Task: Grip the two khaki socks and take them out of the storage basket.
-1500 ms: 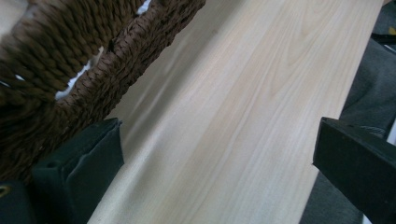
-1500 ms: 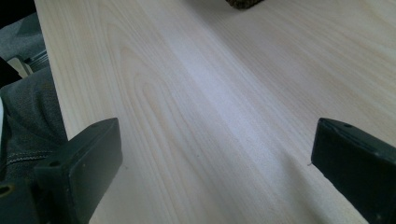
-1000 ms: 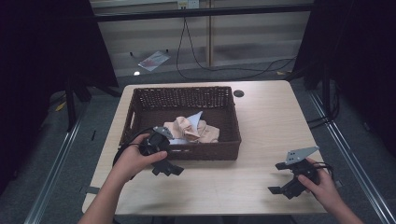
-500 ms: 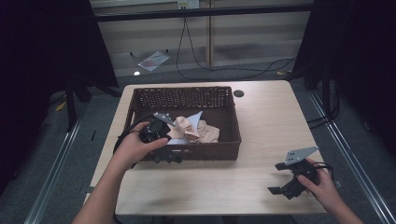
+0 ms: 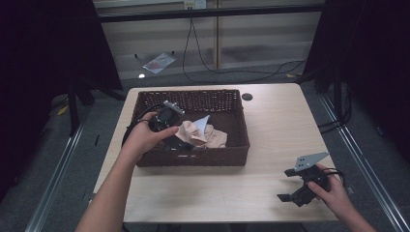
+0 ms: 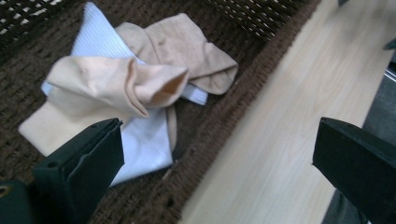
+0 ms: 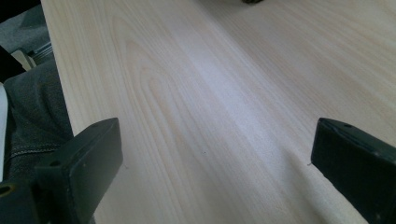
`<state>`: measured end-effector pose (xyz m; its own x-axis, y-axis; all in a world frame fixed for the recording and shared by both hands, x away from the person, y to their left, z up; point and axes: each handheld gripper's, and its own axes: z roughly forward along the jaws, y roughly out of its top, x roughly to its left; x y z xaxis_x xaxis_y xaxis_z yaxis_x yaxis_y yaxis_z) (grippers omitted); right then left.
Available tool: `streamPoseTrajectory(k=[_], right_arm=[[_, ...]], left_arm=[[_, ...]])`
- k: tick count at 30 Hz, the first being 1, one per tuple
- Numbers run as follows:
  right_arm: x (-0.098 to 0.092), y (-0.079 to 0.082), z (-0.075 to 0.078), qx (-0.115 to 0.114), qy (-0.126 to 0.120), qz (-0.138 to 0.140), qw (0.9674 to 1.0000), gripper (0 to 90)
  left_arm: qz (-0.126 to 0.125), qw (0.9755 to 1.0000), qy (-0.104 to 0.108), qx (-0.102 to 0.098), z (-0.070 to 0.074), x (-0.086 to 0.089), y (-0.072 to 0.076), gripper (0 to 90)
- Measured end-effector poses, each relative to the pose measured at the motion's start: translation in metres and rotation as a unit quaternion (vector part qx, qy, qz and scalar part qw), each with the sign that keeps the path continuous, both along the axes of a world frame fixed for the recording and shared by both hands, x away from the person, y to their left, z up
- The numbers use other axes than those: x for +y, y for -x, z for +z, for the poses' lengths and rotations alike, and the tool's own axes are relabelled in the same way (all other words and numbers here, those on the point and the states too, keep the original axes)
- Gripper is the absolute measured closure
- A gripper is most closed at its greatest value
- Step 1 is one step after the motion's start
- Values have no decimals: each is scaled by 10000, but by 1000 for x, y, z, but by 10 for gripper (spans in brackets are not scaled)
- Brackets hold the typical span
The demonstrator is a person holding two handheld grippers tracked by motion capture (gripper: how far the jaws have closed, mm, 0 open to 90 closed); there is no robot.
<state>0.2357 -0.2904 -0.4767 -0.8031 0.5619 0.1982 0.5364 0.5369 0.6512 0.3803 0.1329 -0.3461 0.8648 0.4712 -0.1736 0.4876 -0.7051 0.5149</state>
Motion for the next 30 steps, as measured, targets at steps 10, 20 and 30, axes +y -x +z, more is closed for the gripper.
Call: streamPoseTrajectory(k=[10,20,30], right_arm=[[1,0,0,17,3,17,10000,22],[0,0,0,8,-1,26,10000,22],[0,0,0,5,-22,34,10000,22]], left_arm=[[453,9987,-235,-34,-8,-6,-24,13],[852,9956,-377,-64,-21,-7,-46,23],[1110,9925,-463,-239,-35,-8,-59,160]])
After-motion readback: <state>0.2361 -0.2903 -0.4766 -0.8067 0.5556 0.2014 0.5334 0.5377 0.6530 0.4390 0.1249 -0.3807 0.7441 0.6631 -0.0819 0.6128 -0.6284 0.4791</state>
